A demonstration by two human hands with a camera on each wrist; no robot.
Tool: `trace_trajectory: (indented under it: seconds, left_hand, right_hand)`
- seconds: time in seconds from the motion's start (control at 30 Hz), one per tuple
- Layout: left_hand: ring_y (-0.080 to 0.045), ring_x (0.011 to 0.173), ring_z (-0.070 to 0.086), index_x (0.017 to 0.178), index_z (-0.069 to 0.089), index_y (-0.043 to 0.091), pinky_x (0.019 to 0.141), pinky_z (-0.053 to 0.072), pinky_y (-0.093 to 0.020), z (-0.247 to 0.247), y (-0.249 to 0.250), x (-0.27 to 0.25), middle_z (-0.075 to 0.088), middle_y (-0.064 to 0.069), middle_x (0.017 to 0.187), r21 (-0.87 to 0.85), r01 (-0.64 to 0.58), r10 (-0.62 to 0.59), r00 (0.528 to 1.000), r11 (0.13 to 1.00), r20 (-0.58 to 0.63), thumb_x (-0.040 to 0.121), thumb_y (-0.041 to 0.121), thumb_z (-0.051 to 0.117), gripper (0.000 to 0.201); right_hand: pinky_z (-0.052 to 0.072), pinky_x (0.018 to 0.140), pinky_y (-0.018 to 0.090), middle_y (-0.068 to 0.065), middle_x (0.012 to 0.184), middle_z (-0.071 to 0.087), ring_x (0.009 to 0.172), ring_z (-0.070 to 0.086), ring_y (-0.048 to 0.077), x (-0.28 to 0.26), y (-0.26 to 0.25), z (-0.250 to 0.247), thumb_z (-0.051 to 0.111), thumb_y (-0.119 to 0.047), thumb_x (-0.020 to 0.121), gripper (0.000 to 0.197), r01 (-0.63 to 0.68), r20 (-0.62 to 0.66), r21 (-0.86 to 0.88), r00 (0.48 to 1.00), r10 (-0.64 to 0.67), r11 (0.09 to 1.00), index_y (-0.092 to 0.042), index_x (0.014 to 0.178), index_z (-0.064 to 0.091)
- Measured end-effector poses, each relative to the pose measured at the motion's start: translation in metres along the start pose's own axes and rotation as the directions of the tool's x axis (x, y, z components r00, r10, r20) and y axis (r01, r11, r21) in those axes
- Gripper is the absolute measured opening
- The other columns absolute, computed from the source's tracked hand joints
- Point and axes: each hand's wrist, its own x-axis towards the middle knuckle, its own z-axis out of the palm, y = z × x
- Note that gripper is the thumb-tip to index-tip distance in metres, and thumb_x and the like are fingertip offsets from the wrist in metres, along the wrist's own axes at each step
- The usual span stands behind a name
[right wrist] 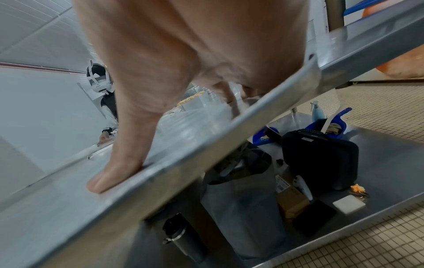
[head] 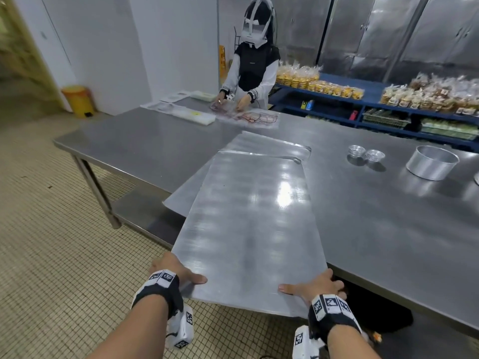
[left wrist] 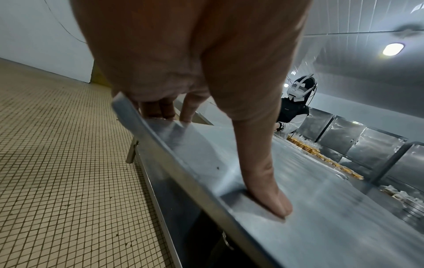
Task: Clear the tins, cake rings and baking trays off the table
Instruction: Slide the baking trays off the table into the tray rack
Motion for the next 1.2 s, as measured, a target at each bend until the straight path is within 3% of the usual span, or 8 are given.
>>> trace_trajectory:
  seconds: [0.1, 0.3, 0.5, 0.8, 1.0, 1.2]
  left_hand:
    - [-0.027, 0.095, 0.063, 0.106, 0.063, 0.025, 0.081, 0.059, -0.044, -0.008, 0.008, 0.030, 0.067, 0.001, 0.102, 0.046, -0.024, 0.024, 1.000, 0.999, -0.012, -0.002, 0.075, 0.082, 0.120]
    - [-0.033, 0.115, 0.056, 0.114, 0.064, 0.015, 0.098, 0.052, -0.048, -0.032, 0.029, 0.078, 0.064, -0.010, 0.121, 0.148, -0.050, 0.054, 0.998, 0.988, -0.023, 0.001, 0.076, 0.081, 0.130]
    - [-0.035, 0.134, 0.039, 0.127, 0.058, 0.012, 0.110, 0.041, -0.052, -0.060, 0.054, 0.120, 0.050, -0.017, 0.139, 0.183, -0.081, 0.082, 0.997, 0.980, 0.003, 0.026, 0.067, 0.094, 0.120]
    - [-0.036, 0.136, 0.037, 0.132, 0.055, 0.011, 0.110, 0.040, -0.047, -0.094, 0.085, 0.206, 0.043, -0.017, 0.145, 0.216, -0.172, 0.173, 0.985, 0.961, 0.016, 0.035, 0.065, 0.095, 0.119]
    - [-0.035, 0.131, 0.041, 0.109, 0.067, 0.013, 0.105, 0.040, -0.045, -0.101, 0.097, 0.257, 0.058, -0.013, 0.134, 0.290, -0.233, 0.224, 0.973, 0.928, 0.064, 0.027, 0.079, 0.086, 0.107]
    - [-0.036, 0.131, 0.040, 0.111, 0.066, 0.012, 0.105, 0.040, -0.043, -0.101, 0.104, 0.289, 0.052, -0.017, 0.136, 0.302, -0.286, 0.277, 0.958, 0.909, 0.074, 0.035, 0.082, 0.082, 0.104]
  right_hand:
    - [0.035, 0.109, 0.054, 0.018, 0.142, 0.031, 0.132, 0.033, 0.039, 0.003, -0.025, 0.005, 0.091, -0.067, 0.021, 0.148, -0.005, -0.010, 0.012, 1.000, 0.005, 1.000, -0.014, 0.141, 0.024]
    - [0.037, 0.108, 0.053, 0.021, 0.145, 0.030, 0.133, 0.034, 0.040, 0.003, -0.065, 0.010, 0.089, -0.071, 0.019, 0.156, -0.029, -0.034, 0.027, 0.999, 0.030, 0.999, -0.010, 0.145, 0.020]
    - [0.041, 0.105, 0.053, 0.021, 0.143, 0.032, 0.131, 0.034, 0.039, 0.007, -0.107, 0.023, 0.089, -0.071, 0.018, 0.161, -0.100, -0.028, 0.063, 0.994, 0.102, 0.993, -0.012, 0.148, 0.015]
    - [0.041, 0.107, 0.052, 0.021, 0.143, 0.032, 0.131, 0.035, 0.040, 0.006, -0.178, 0.047, 0.088, -0.071, 0.026, 0.157, -0.206, -0.045, 0.083, 0.977, 0.210, 0.975, -0.013, 0.151, 0.013]
    - [0.038, 0.108, 0.052, 0.021, 0.145, 0.028, 0.133, 0.032, 0.040, 0.012, -0.212, 0.064, 0.090, -0.070, 0.031, 0.157, -0.237, -0.068, 0.123, 0.967, 0.246, 0.964, -0.013, 0.152, 0.009]
    - [0.032, 0.113, 0.055, 0.024, 0.151, 0.024, 0.140, 0.024, 0.043, 0.021, -0.232, 0.078, 0.090, -0.070, 0.035, 0.157, -0.260, -0.079, 0.148, 0.959, 0.274, 0.954, -0.011, 0.154, 0.005]
